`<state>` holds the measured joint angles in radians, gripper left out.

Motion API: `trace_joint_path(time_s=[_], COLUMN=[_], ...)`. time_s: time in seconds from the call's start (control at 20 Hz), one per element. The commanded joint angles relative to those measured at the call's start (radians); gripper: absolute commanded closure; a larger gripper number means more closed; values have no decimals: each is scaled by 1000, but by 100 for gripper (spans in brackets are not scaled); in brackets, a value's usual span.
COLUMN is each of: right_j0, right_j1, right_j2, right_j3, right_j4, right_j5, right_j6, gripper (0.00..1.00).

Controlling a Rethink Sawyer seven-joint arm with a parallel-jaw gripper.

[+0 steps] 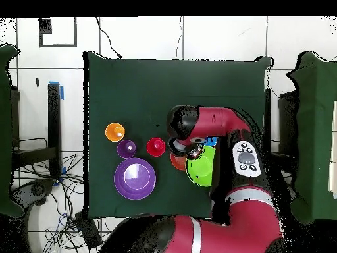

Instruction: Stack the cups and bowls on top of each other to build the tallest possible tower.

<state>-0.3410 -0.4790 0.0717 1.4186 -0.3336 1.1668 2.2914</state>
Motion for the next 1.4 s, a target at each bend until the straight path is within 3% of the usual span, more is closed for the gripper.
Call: trace_joint_path(time_s=[0.05,0.35,0.8,0.9,1.15,1.3,1.4], right_j0=[-52,-75,-72,-77,-60,-39,-29], right_j1=[-63,-86,-76,-52,29,58,84], right_j2=[130,163,167,183,203,201,214], right_j3=[-47,-41,-131,-176,-318,-364,-400], right_j4=[-54,-62,-78,-107,-180,-198,-225], right_j5=[162,210,297,329,363,340,332], right_j6=[-359,-397,-395,-465,-528,-487,-526], gripper=[100,100,100,100,100,100,100])
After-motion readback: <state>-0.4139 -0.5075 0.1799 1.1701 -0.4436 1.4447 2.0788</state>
